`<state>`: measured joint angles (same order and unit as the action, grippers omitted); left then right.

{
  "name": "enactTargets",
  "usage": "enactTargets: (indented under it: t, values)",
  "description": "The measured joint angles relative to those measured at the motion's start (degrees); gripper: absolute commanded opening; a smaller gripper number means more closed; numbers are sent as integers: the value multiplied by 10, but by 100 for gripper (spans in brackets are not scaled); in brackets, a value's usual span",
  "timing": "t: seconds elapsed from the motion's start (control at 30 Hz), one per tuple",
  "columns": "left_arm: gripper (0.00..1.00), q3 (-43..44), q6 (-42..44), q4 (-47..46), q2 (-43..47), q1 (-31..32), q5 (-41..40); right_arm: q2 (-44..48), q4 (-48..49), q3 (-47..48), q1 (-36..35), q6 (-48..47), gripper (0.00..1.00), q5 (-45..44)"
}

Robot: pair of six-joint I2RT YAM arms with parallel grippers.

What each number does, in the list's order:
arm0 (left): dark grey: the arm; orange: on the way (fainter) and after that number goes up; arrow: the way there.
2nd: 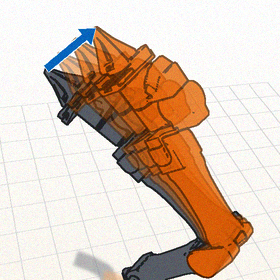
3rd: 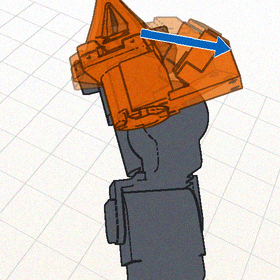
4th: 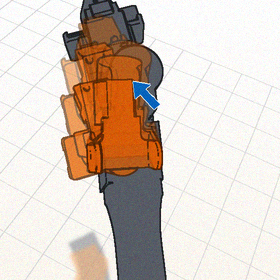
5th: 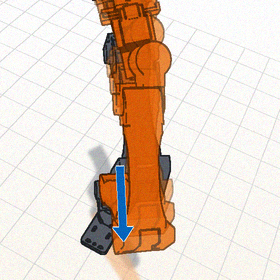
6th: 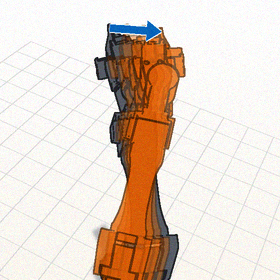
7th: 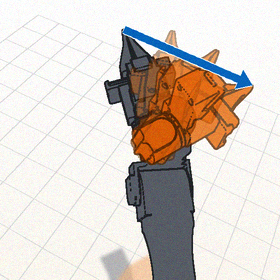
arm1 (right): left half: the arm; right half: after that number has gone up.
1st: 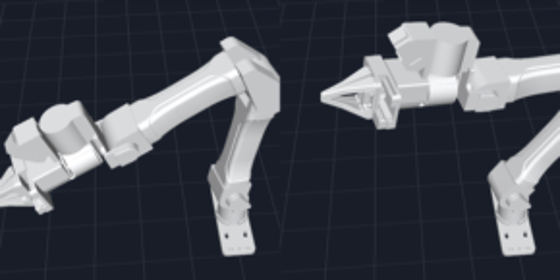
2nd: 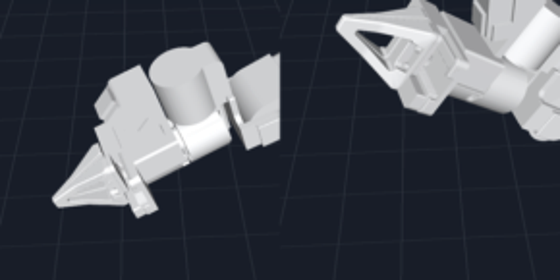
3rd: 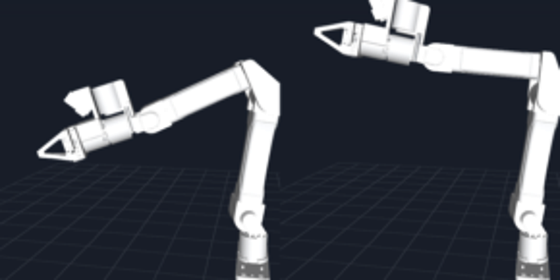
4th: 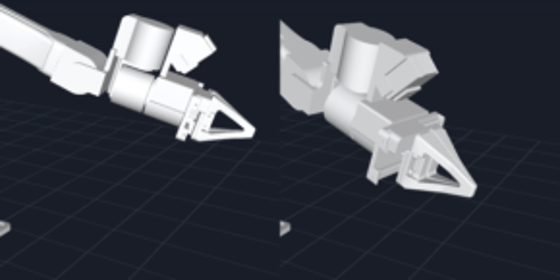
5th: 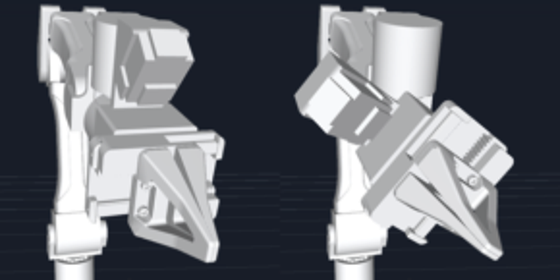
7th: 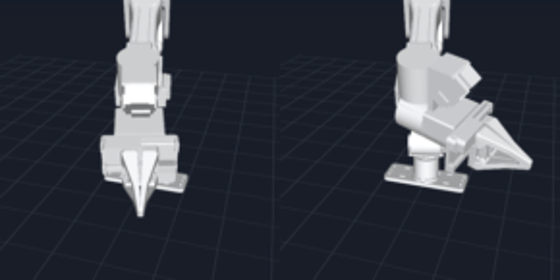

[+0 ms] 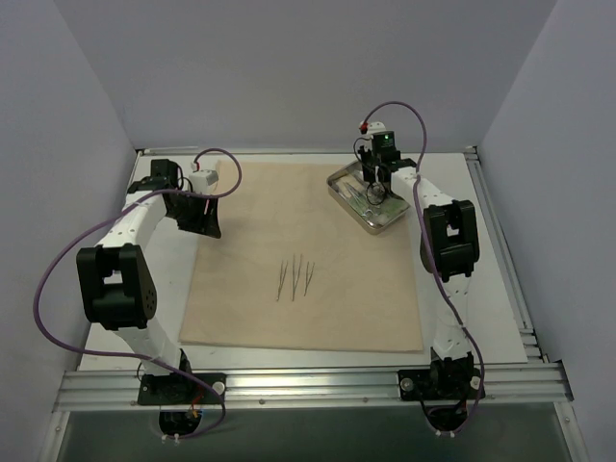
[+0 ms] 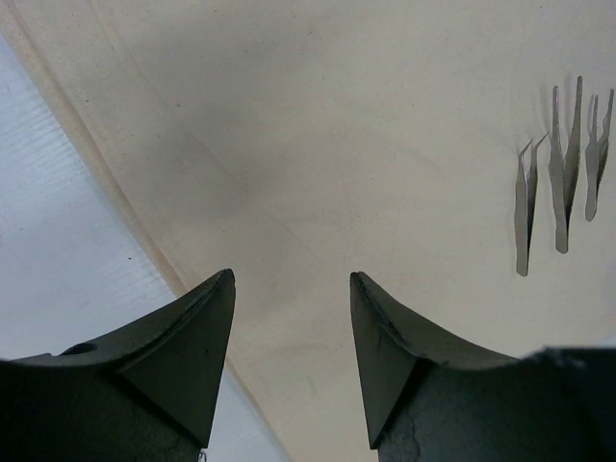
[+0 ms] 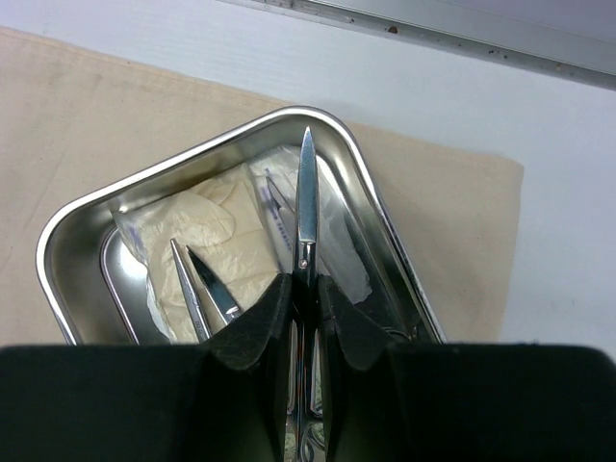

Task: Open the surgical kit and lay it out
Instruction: Pick up the medical item from the container, then place the medical item in the surgical kit.

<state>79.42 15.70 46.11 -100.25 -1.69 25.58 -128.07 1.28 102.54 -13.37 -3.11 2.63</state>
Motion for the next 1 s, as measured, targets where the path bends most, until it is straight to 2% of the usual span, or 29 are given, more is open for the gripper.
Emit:
enactTargets:
  t: [0.13,0.23,0.37,0.53,0.6,0.83,1.0]
  values:
    - [60,0,0,0,0,-2,2,16,-3,-11,-6,0,0,-9]
    - [60,0,0,0,0,-4,3,66,-3,-46,-22,9,0,-26]
    - [60,0,0,0,0,-7,5,209,17,-167,-78,54,0,-58]
    - [60,-3,0,-2,3,-8,12,394,61,-348,-155,166,0,-78]
    - [60,-9,0,-3,6,-8,16,429,72,-404,-176,209,0,-93]
    - [60,-23,0,-5,11,-12,26,460,78,-574,-259,344,0,-127]
    - [60,-23,-1,-5,17,-12,34,454,109,-638,-272,402,0,-128]
